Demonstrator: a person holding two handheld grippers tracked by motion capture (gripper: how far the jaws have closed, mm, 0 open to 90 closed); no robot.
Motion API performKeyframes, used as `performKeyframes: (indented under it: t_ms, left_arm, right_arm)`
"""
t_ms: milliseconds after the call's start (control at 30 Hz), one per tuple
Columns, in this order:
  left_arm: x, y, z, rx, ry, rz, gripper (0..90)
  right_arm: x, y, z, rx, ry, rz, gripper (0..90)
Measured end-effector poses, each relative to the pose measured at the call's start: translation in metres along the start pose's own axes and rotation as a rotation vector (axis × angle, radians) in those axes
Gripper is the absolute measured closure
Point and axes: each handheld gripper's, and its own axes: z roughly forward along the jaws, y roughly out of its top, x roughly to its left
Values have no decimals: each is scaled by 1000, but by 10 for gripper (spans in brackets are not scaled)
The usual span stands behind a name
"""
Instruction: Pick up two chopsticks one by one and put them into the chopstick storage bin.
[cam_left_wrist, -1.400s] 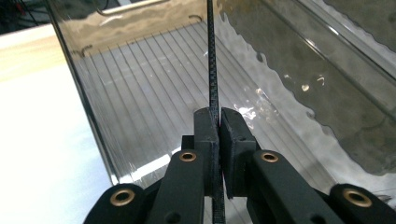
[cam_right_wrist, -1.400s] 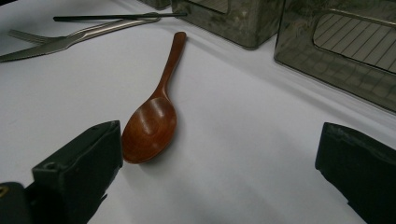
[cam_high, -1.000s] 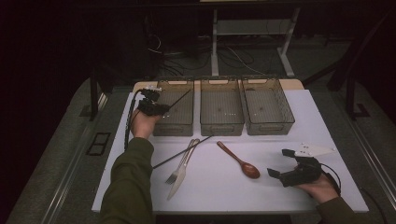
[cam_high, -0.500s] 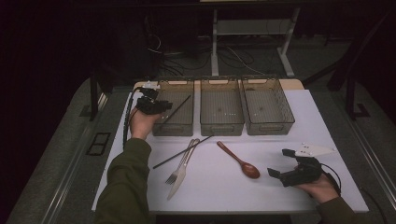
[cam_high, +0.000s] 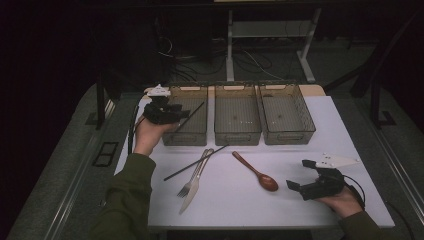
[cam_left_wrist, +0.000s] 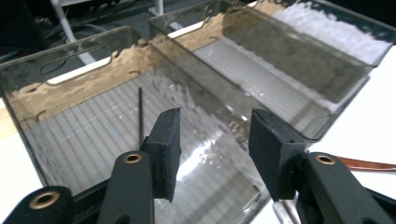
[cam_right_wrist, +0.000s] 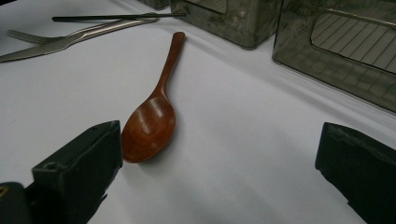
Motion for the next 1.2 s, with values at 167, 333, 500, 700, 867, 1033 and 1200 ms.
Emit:
performKeyframes:
  t_ms: [167,333,500,700,867,1033,1200]
  left_arm:
    - [-10,-3,-9,-19,-32,22,471]
    - [-22,-7,-17,-44,-58,42,436]
    - [-34,-14,-22,-49,-83,60,403]
    - [-45,-23,-26,-61,-100,72,383]
    - [-53,-37,-29,-65,-106,79,377]
    - [-60,-51,-31,-58,-121,96,375]
    - [-66,-64,-32,-64,-137,99,376]
  right_arm:
    - [0,0,0,2,1,-1,2]
    - [0,0,0,4,3,-1,2]
    - [0,0,0,5,2,-2,2]
    - [0,0,0,4,3,3,2]
    - [0,0,0,1,2,-1,2]
    - [0,0,0,2,2,-1,2]
    - [0,0,0,1,2,-2,2]
